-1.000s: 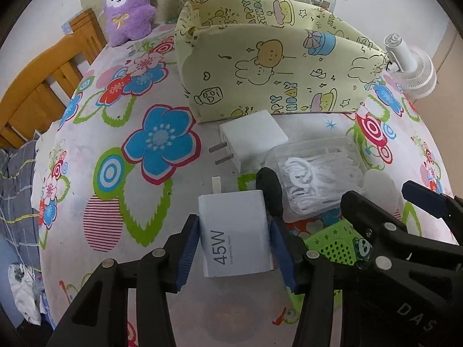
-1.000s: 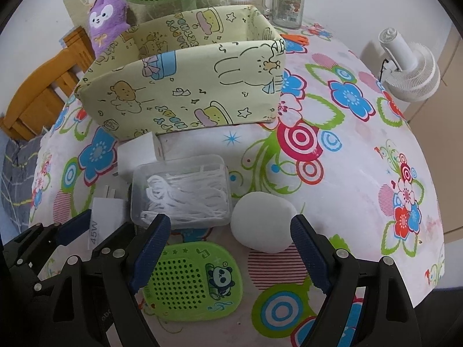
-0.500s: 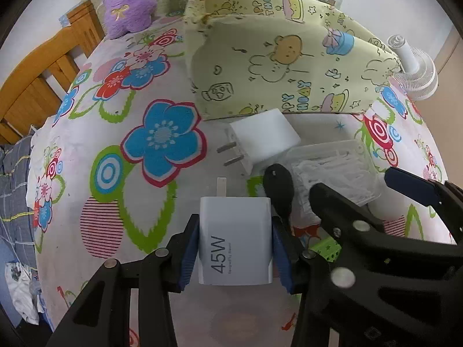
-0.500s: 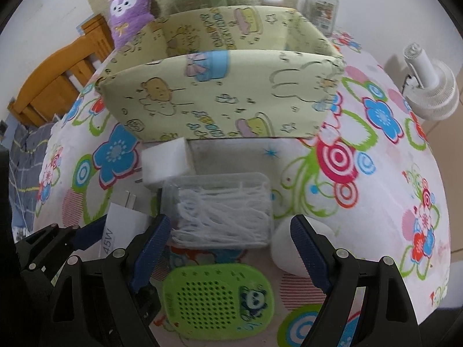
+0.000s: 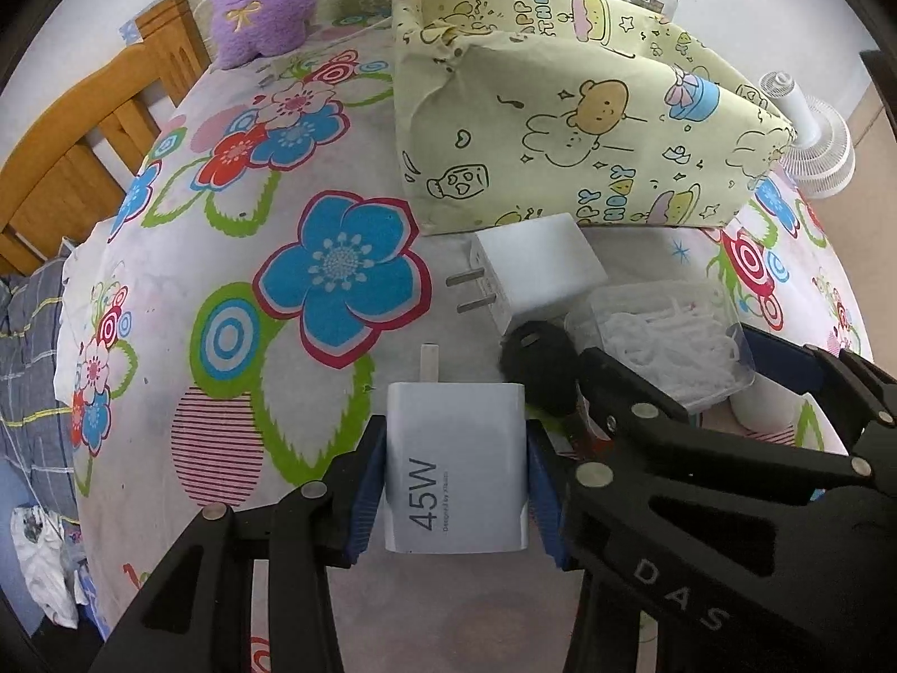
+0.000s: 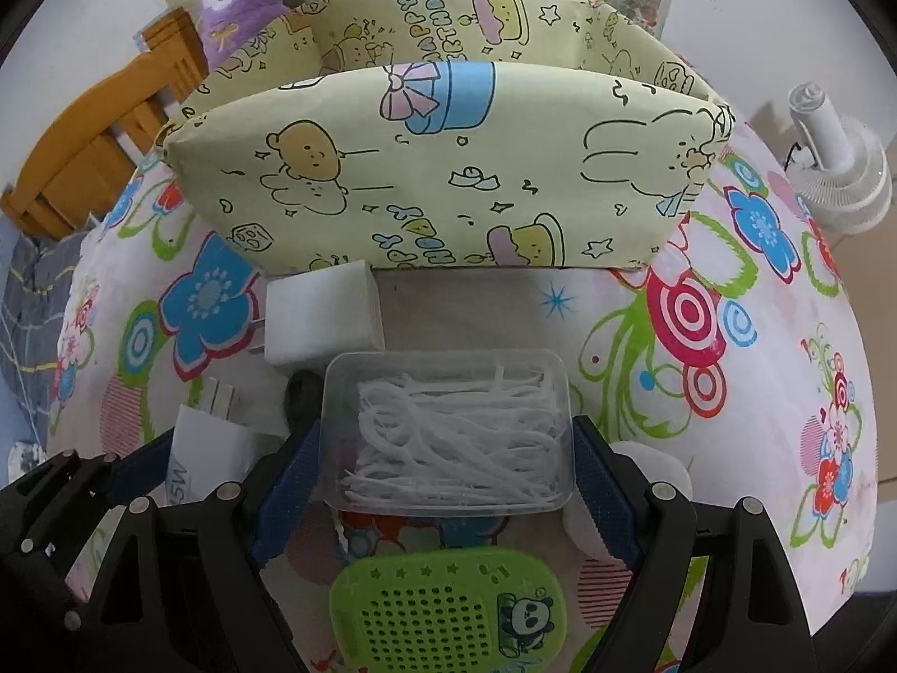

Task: Organize rigid objects
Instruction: 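Grasp the clear box of white floss picks with the right tool while the left holds the charger, then carry the white charger and floss-pick box with both tools over the fabric box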

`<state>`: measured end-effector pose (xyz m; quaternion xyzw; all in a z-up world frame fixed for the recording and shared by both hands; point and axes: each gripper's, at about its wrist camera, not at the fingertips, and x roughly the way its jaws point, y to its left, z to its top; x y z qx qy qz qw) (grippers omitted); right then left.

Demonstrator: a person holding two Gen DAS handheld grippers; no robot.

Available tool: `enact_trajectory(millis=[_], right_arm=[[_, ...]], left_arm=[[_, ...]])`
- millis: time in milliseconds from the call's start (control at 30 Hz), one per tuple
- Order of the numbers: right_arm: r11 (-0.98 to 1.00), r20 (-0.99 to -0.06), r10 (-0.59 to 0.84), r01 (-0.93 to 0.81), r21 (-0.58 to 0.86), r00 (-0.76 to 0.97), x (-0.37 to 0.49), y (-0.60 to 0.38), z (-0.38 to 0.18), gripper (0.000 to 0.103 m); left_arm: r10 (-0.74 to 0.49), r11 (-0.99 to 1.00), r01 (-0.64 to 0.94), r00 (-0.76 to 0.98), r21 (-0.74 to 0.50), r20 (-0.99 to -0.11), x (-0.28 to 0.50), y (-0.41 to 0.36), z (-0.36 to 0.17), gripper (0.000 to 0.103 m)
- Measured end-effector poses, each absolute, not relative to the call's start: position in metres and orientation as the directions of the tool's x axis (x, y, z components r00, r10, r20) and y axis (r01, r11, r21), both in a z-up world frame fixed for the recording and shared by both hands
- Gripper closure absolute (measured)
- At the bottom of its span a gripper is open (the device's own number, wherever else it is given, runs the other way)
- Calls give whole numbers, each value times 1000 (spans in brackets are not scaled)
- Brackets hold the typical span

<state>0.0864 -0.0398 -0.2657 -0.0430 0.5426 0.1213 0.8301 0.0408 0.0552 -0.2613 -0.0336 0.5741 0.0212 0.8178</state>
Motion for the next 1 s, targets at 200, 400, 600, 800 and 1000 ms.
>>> enact_trajectory(millis=[200,400,600,800,1000], right_arm=[[973,-910,157,-218,76,384,85,-42,-264,17],[973,-902,161,-218,77,401,81,-50,-253,17],[975,-890,160,-208,75,427,79,-55,-237,17],[977,-879,164,-197,82,448,76,-70,-222,17],[977,-869,170,-194,87,466,73,-79,-205,17]], left_arm=[[-14,996,-73,339,-41,-941,42,55,-260,55],[-14,997,-63,360,-39,-933,40,50,-250,55],[-14,997,-62,386,-41,-923,37,44,-235,55],[-17,997,-59,407,-45,-913,35,34,-221,55],[-20,998,-48,427,-45,-904,34,19,-205,55]])
